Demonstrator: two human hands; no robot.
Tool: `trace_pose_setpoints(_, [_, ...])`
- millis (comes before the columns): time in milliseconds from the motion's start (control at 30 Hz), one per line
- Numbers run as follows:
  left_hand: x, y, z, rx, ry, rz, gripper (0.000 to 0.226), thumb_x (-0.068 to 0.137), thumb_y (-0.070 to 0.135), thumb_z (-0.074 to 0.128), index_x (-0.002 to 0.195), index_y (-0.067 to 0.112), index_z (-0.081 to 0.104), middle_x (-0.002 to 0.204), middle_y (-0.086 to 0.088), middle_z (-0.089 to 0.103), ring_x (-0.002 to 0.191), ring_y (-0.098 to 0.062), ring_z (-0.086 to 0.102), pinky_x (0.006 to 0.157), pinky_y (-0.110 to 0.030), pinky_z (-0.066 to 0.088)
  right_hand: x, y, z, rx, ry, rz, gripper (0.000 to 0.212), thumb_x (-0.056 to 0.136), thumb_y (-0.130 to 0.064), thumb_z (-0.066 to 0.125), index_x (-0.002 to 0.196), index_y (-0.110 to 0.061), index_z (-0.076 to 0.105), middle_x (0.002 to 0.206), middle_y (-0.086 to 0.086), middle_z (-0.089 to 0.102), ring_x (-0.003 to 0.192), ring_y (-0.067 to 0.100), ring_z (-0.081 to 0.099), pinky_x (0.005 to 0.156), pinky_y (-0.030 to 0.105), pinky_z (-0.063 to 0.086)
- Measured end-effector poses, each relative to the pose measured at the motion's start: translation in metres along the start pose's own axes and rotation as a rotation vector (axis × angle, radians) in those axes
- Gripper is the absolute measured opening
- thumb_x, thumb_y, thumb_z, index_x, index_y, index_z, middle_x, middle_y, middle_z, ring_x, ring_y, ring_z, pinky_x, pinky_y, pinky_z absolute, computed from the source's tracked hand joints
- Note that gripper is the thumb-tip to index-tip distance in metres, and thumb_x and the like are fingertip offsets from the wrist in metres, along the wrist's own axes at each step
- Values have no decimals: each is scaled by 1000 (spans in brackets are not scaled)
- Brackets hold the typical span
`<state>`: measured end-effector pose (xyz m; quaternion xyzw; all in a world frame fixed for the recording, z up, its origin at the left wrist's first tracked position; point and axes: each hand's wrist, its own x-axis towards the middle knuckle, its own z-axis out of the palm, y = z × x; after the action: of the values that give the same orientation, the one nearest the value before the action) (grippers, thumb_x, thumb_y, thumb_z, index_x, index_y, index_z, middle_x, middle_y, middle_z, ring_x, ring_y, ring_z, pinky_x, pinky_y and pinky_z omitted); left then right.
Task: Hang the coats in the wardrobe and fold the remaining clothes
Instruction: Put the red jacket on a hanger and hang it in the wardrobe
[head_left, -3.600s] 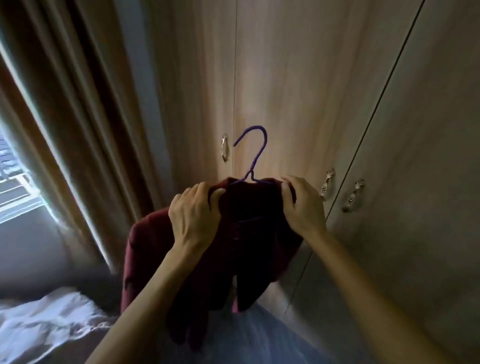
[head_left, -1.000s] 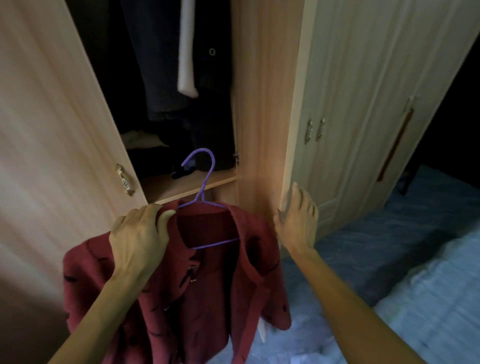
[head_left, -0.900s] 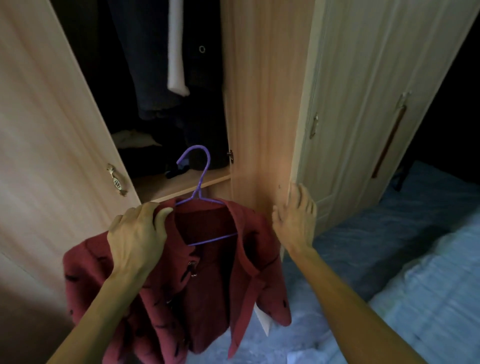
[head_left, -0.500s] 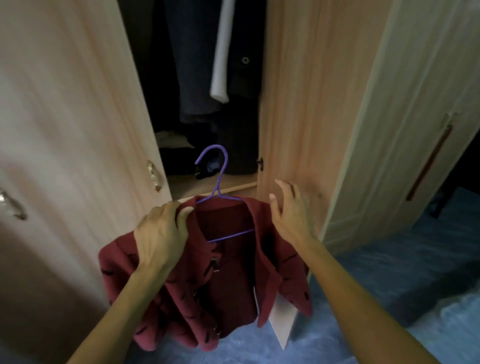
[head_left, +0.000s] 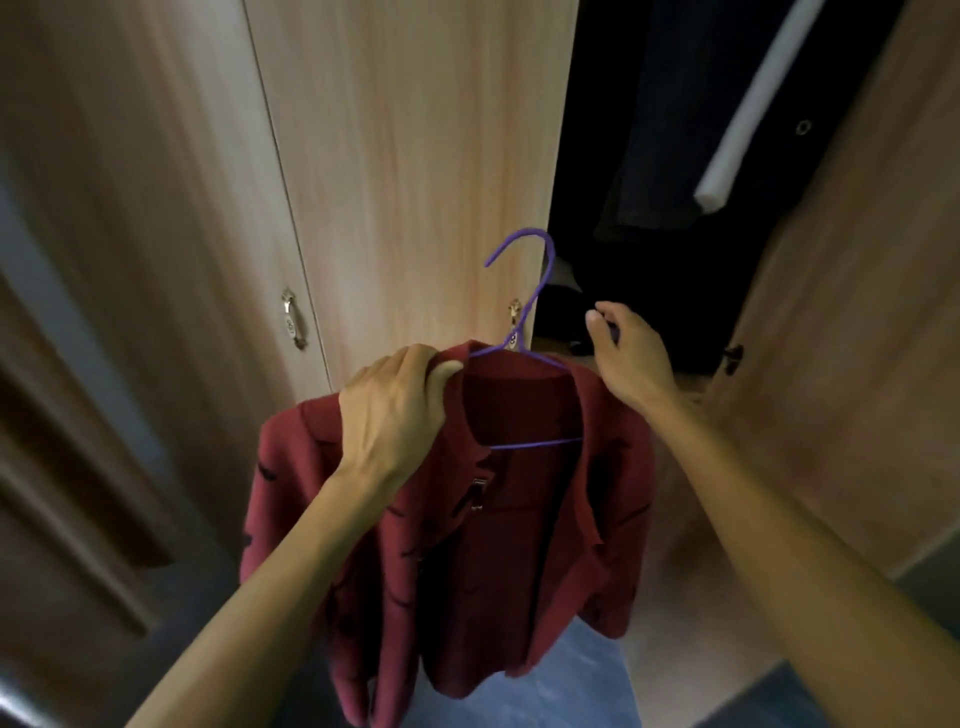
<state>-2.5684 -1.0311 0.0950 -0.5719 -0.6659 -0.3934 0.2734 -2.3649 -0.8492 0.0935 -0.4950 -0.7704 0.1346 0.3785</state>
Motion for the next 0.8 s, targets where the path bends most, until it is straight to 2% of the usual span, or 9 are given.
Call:
trace_pose_setpoints(133, [7, -22, -3, 81, 33, -26, 34, 89, 39, 48, 79, 11, 64, 63, -3, 63, 54, -27, 60, 48, -25, 34, 38, -21, 22, -12, -42, 26, 57, 94, -52, 39, 140, -17, 41, 140, 7, 48, 125, 25, 49, 102, 41, 41])
trace_pose_setpoints(300, [19, -37, 12, 151, 58, -82, 36, 90, 40, 47, 80, 11, 66, 64, -3, 63, 55, -26, 61, 49, -28, 40, 98, -27, 43, -107, -105, 55, 69, 89, -60, 38, 143, -18, 32, 142, 7, 44, 122, 29, 50, 94, 42, 45])
trace_pose_setpoints(467, [41, -37, 30, 215, 57, -135, 35, 90, 40, 46, 81, 13, 66, 65, -1, 64, 56, -22, 60, 52, -25, 37, 152, -24, 66, -82, -135, 33, 69, 87, -65, 38, 133, -13, 40, 129, 9, 52, 111, 30, 54, 78, 39, 44])
trace_pose_setpoints(567, [54, -32, 40, 241, 58, -172, 35, 90, 40, 47, 81, 12, 66, 65, -1, 64, 55, -21, 60, 52, -24, 37, 181, -22, 80, -97, -126, 45, 71, 87, -65, 40, 131, -9, 38, 124, 12, 55, 106, 32, 56, 69, 35, 39])
trace_pose_setpoints(667, [62, -27, 49, 253, 53, -205, 35, 91, 40, 46, 81, 13, 66, 66, 0, 65, 56, -20, 60, 52, -24, 39, 199, -20, 90, -74, -95, 68, 76, 87, -63, 42, 135, -5, 34, 122, 13, 56, 104, 33, 57, 67, 33, 35])
trace_pose_setpoints(800, [63, -20, 56, 265, 21, -236, 36, 91, 42, 45, 83, 14, 66, 71, 0, 66, 61, -19, 62, 53, -25, 41, 200, -18, 99, 42, -77, 100, 75, 85, -59, 49, 135, -6, 32, 120, 12, 57, 102, 32, 59, 66, 31, 38])
